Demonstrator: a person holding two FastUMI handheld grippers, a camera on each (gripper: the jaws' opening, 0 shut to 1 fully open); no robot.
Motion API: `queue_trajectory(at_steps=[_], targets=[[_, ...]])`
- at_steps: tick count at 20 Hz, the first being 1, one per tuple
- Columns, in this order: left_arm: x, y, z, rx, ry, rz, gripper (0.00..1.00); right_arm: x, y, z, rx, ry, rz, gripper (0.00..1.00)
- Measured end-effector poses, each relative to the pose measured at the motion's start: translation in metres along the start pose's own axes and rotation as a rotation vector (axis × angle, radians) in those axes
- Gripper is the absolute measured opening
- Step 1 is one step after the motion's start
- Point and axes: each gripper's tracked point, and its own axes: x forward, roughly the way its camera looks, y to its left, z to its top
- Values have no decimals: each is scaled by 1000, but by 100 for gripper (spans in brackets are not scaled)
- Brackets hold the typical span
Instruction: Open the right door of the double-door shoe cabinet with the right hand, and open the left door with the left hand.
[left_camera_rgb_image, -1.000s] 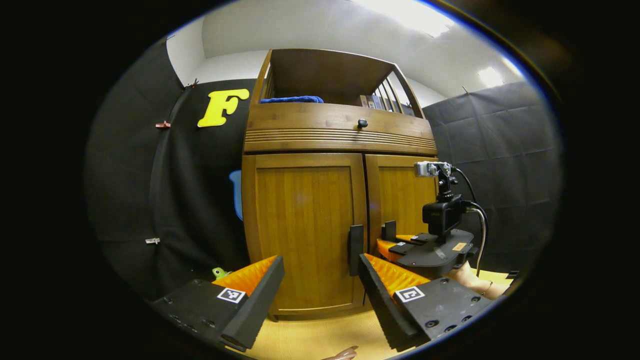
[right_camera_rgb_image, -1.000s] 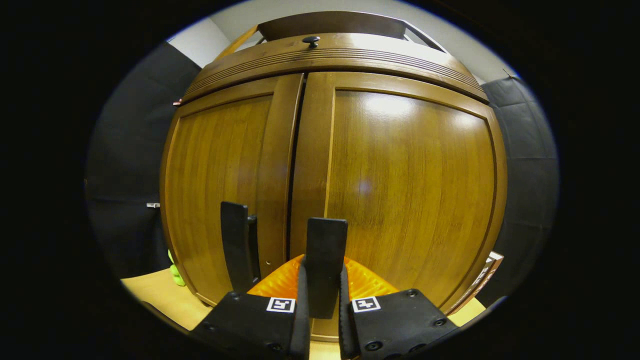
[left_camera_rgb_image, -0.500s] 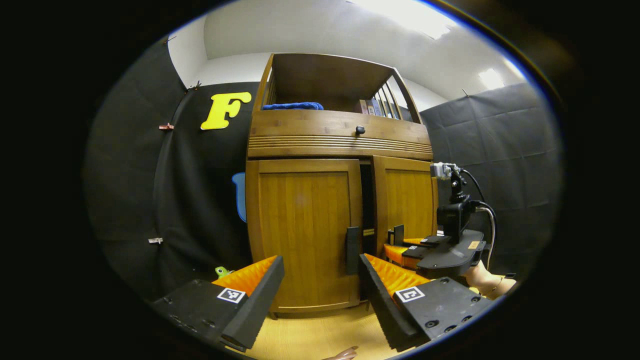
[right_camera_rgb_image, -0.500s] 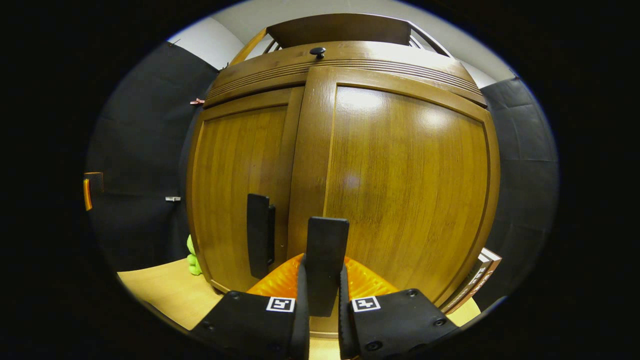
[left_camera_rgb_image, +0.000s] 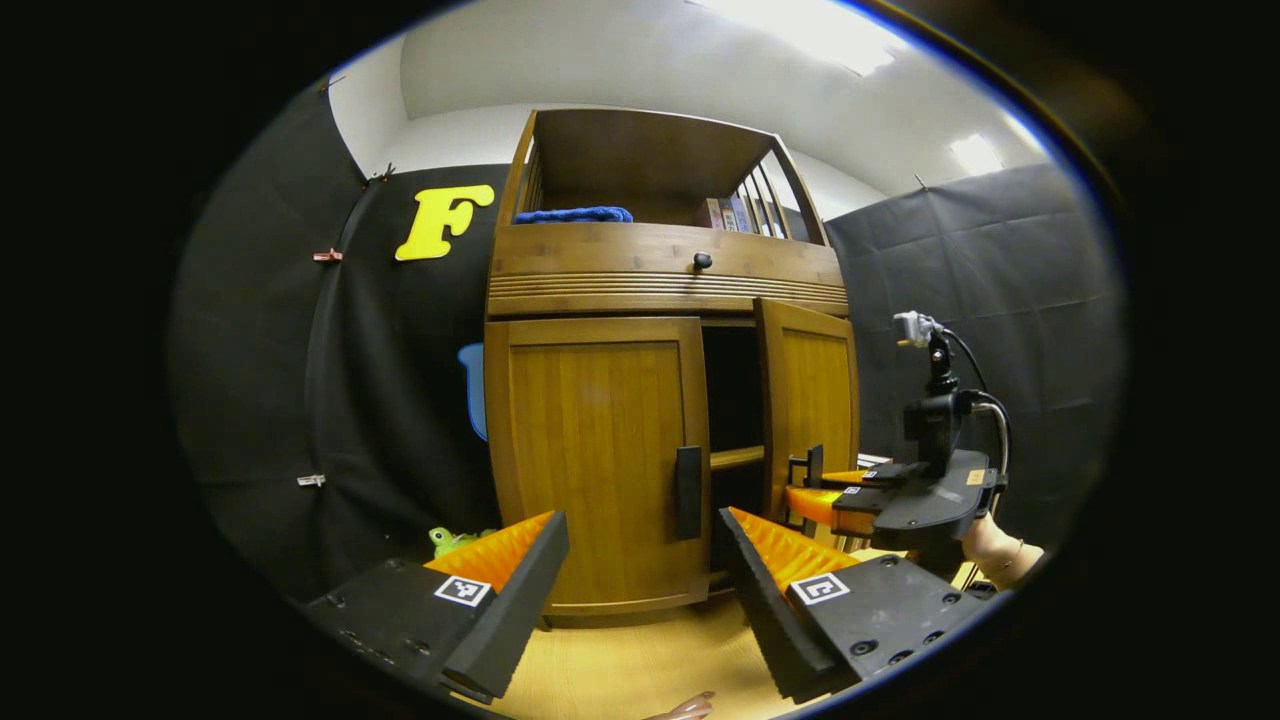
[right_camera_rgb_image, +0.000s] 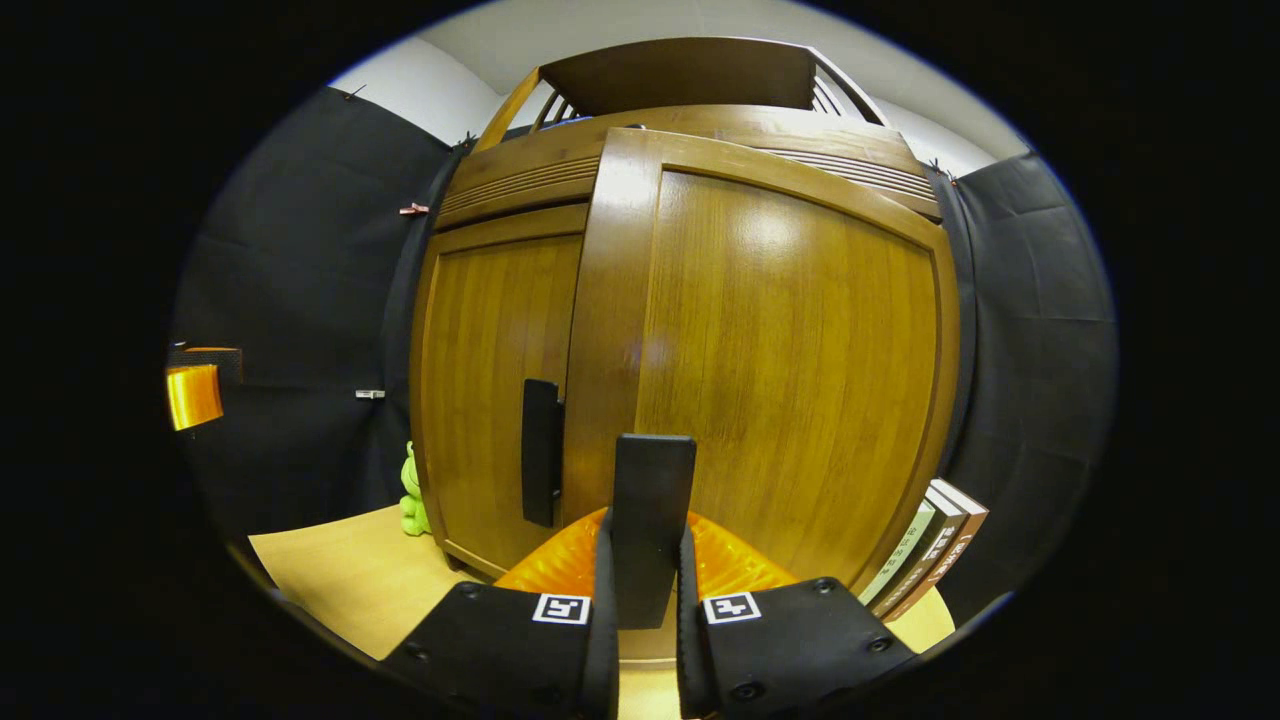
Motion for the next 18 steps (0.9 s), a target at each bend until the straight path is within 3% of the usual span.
queue_trajectory(at_steps=[18], targets=[[-5, -37, -14, 37, 30, -85, 94, -85, -38, -1, 7, 12, -55, 22]])
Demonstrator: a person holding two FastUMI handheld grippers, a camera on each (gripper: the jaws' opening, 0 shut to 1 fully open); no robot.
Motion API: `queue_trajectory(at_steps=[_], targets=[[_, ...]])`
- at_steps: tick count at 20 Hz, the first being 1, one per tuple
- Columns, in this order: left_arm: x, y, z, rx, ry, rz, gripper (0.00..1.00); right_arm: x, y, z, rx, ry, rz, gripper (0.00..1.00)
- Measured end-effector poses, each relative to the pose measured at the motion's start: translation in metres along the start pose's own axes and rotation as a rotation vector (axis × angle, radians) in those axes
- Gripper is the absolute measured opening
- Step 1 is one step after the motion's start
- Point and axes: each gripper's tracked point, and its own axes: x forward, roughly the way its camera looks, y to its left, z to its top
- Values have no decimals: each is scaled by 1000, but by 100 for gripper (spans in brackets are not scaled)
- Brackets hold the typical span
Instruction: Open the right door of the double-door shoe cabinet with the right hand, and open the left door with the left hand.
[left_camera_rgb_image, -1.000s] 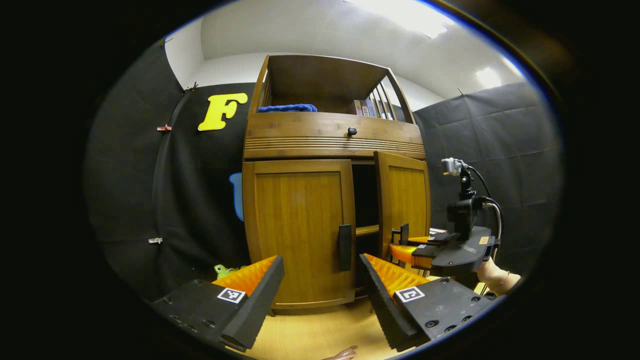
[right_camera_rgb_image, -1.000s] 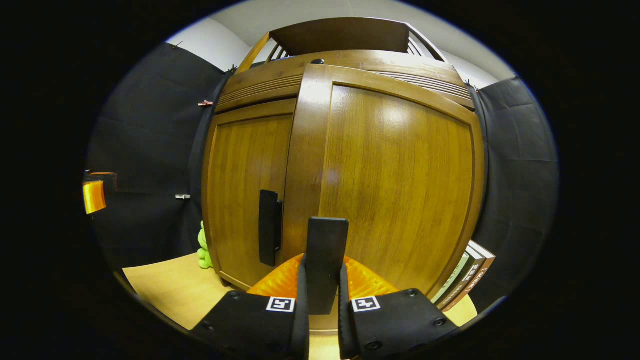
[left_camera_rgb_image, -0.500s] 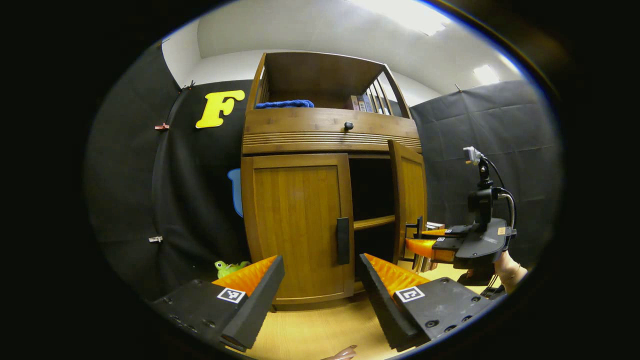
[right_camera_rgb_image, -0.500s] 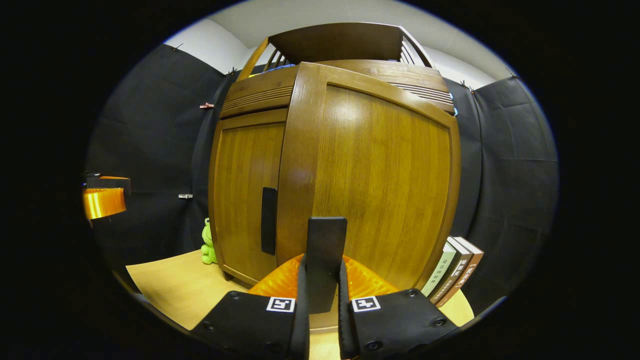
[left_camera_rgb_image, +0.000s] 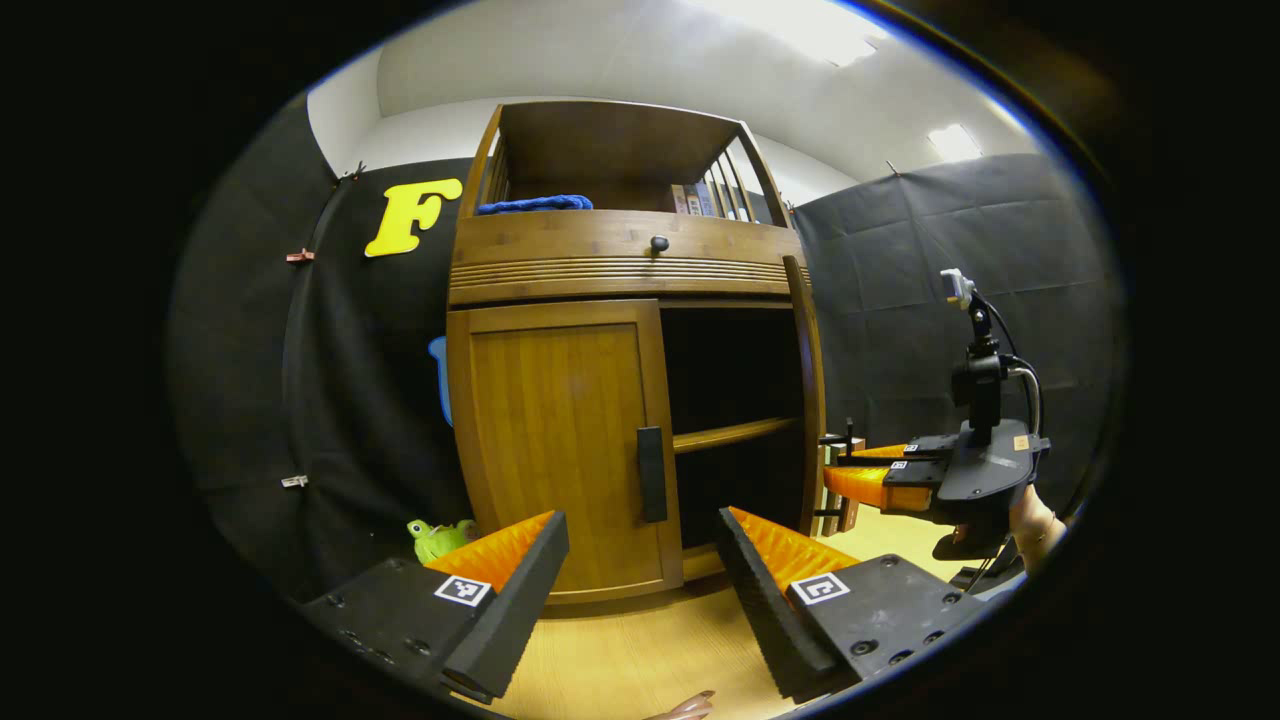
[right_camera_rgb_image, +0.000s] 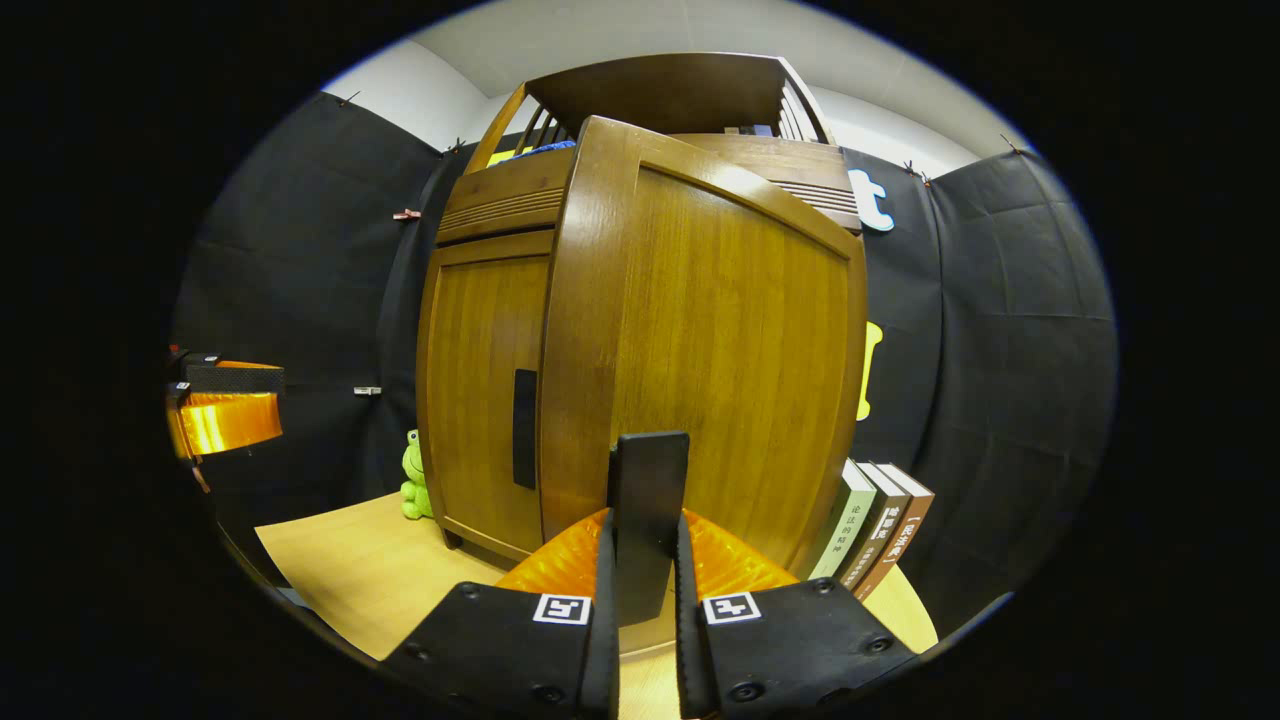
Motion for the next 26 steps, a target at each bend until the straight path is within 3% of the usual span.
queue_trajectory(at_steps=[3, 4, 5, 7, 8, 9, 17, 18, 23, 26], targets=[[5, -15, 0, -2, -7, -28, 94, -14, -12, 1, 6, 7, -16, 22], [7, -19, 1, -5, -9, -37, 93, -19, -15, 1, 14, 7, -20, 26], [9, -24, 1, -8, -11, -45, 94, -22, -19, 1, 22, 9, -24, 22], [13, -32, 2, -7, -12, -58, 94, -30, -28, 0, 30, 14, -35, 22], [15, -36, 3, -6, -15, -62, 94, -34, -32, 0, 30, 16, -40, 26], [17, -41, 4, -7, -17, -68, 94, -37, -35, 1, 29, 17, -45, 22], [34, -72, 4, -21, -22, -131, 93, -57, -65, -2, 18, 23, -97, 21], [36, -74, 5, -26, -22, -135, 93, -58, -68, -3, 17, 29, -103, 25], [49, -82, 7, -46, -32, -141, 93, -60, -81, -9, 53, 53, -105, 25], [55, -84, 5, -45, -27, -139, 93, -64, -97, -9, 68, 51, -124, 20]])
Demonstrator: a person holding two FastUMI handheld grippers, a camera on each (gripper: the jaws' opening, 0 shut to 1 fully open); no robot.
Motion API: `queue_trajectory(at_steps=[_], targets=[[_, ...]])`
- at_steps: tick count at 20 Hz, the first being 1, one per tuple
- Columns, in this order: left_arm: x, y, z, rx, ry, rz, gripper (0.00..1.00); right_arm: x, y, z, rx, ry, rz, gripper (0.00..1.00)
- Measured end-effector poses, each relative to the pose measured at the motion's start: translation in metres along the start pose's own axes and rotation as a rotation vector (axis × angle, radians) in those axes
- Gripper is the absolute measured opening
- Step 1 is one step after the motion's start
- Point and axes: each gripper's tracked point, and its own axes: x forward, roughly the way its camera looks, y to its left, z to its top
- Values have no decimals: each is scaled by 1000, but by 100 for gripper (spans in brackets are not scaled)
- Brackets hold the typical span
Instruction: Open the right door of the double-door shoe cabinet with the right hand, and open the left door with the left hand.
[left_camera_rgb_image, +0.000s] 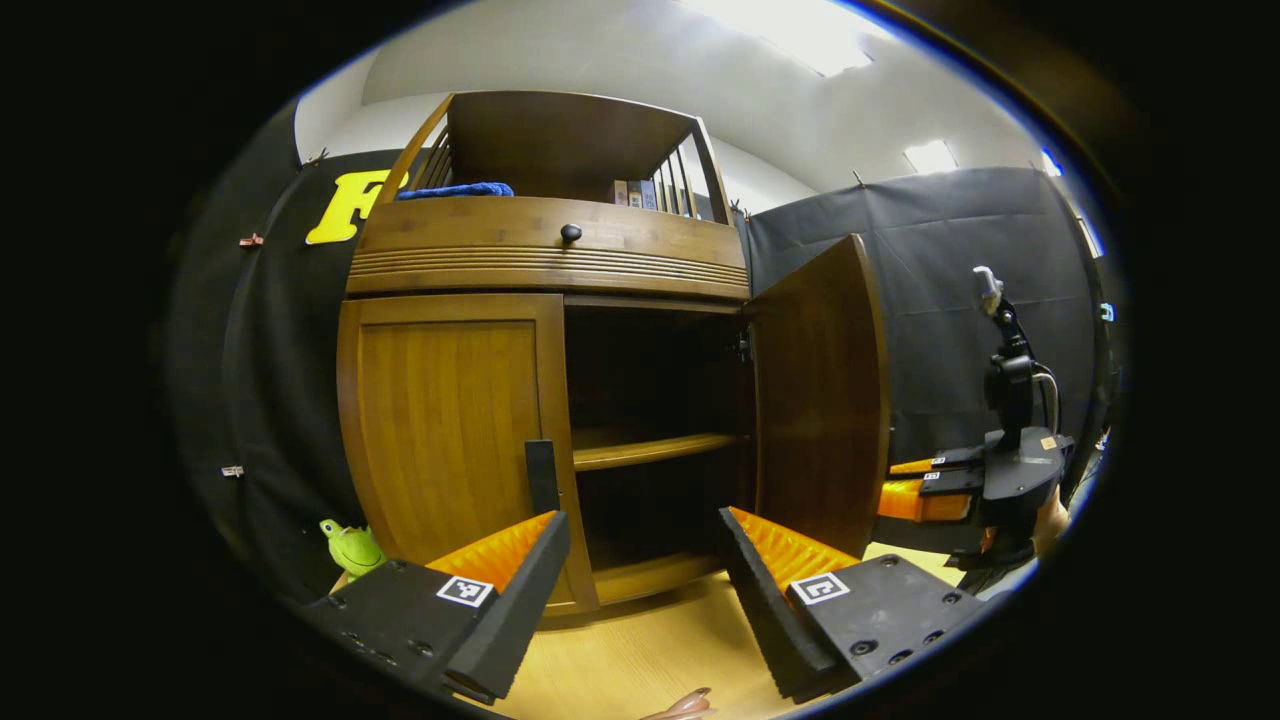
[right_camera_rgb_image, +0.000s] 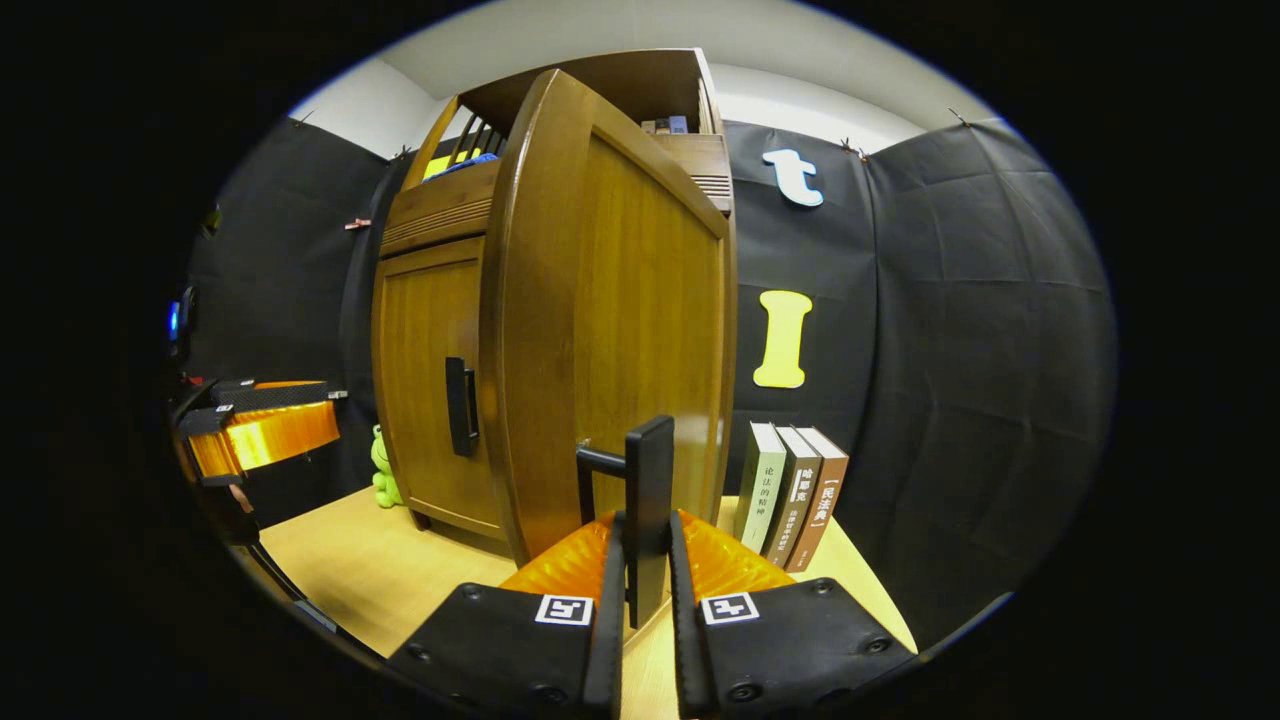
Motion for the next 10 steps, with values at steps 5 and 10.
queue_trajectory(at_steps=[5, 10], targets=[[13, 1, -5, -8, 11, 22, 92, -5, -24, 0, 0, -7, -37, 13], [26, 8, -1, -2, -12, 68, 92, -16, -47, 5, -4, -27, -58, 20]])
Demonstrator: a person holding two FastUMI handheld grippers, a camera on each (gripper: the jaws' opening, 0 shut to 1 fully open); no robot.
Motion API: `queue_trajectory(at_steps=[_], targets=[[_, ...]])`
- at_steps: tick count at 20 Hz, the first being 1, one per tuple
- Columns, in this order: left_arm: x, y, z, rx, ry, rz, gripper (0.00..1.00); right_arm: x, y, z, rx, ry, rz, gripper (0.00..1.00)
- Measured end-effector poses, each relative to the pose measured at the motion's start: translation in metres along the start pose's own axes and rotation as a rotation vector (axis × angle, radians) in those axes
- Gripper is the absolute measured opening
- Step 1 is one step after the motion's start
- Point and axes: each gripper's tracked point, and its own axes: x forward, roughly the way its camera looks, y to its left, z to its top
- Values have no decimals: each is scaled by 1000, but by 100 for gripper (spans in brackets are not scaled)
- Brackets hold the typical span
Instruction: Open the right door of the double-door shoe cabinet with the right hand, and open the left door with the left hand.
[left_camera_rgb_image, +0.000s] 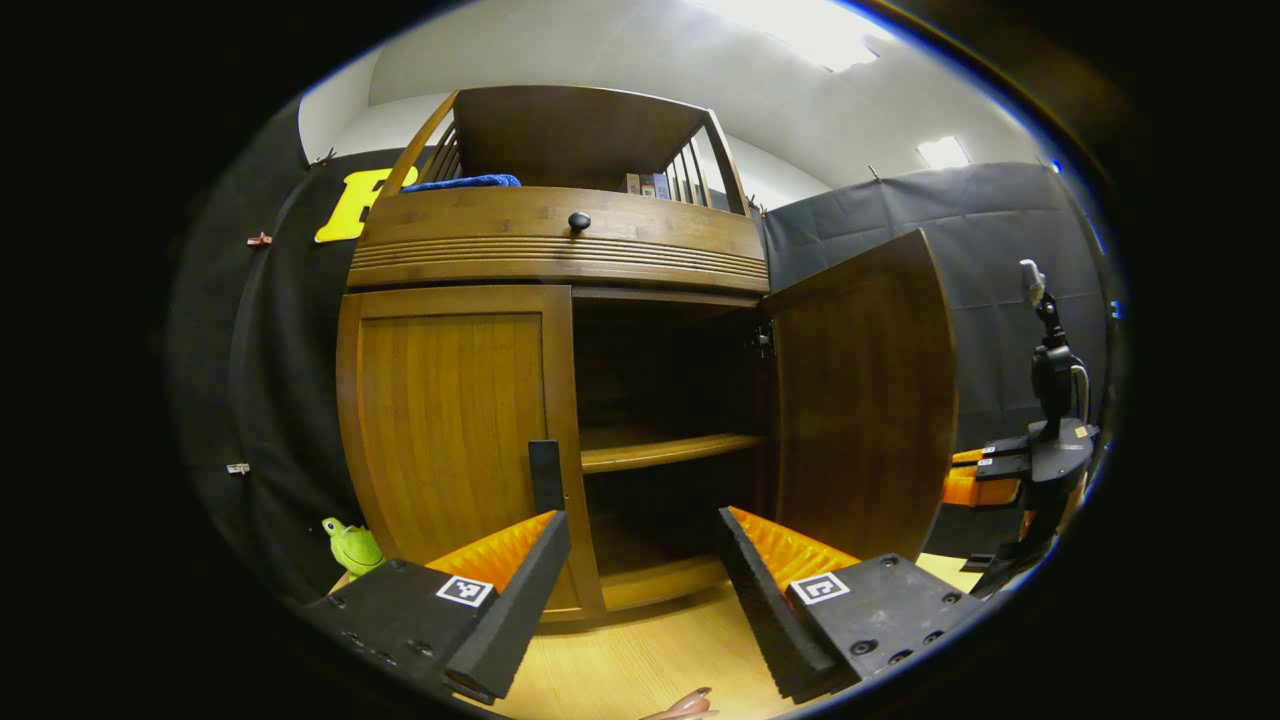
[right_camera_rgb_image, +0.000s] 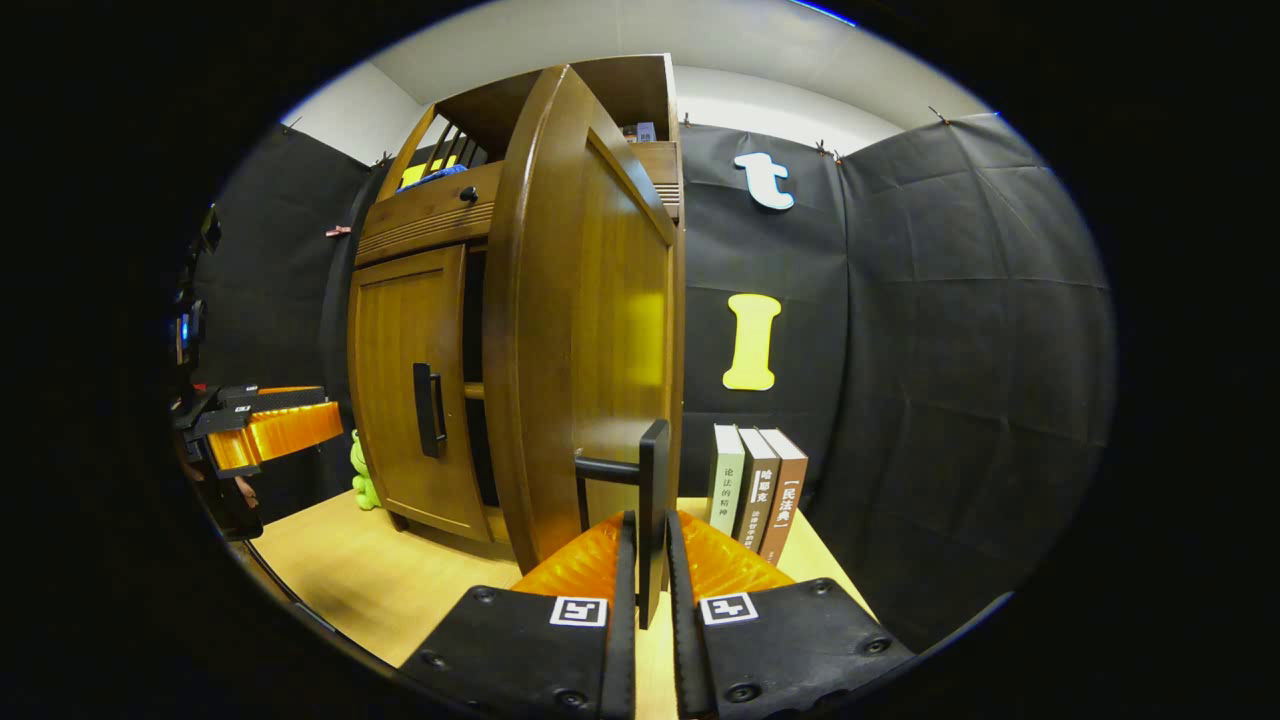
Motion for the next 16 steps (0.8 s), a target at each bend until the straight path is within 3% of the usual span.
queue_trajectory(at_steps=[3, 4, 7, 8, 12, 16], targets=[[13, 8, 1, 2, -19, 35, 93, -9, -10, 3, -14, -16, -25, 19], [18, 11, 2, 1, -23, 51, 93, -11, -14, 5, -14, -20, -32, 24], [33, 18, 0, -7, -33, 74, 93, -18, -27, 6, -18, -29, -55, 19], [37, 19, 0, -8, -35, 73, 92, -19, -30, 6, -21, -36, -64, 10], [52, 22, -8, -12, -35, 62, 94, -26, -47, 7, -31, -57, -111, 16], [72, 35, -15, 7, -30, 113, 92, -32, -68, 8, -31, -73, -158, 16]])
